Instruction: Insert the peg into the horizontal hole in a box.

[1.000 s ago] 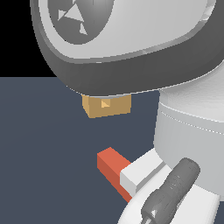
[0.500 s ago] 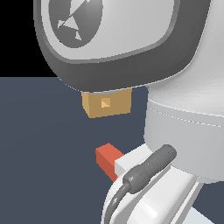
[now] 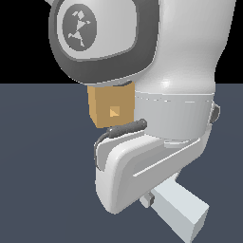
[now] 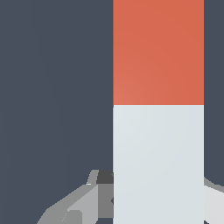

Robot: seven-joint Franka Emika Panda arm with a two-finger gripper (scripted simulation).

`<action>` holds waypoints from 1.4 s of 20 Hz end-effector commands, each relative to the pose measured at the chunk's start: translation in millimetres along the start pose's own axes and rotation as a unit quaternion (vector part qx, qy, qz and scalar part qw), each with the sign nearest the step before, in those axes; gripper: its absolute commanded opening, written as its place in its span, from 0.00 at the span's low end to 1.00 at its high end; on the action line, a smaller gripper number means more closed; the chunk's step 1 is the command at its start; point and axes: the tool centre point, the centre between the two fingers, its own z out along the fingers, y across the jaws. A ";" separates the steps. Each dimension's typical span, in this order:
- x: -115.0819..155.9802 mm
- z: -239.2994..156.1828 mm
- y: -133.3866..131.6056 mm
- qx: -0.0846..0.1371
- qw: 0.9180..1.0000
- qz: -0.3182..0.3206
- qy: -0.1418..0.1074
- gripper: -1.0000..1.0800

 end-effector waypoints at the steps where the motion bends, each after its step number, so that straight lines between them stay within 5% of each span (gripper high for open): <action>1: 20.9 -6.0 8.8 -0.002 1.000 0.011 -0.001 0.00; 16: 147.0 -30.7 68.9 -0.002 0.997 0.080 -0.001 0.00; 28: 192.5 -40.6 100.7 -0.002 0.994 0.107 -0.001 0.00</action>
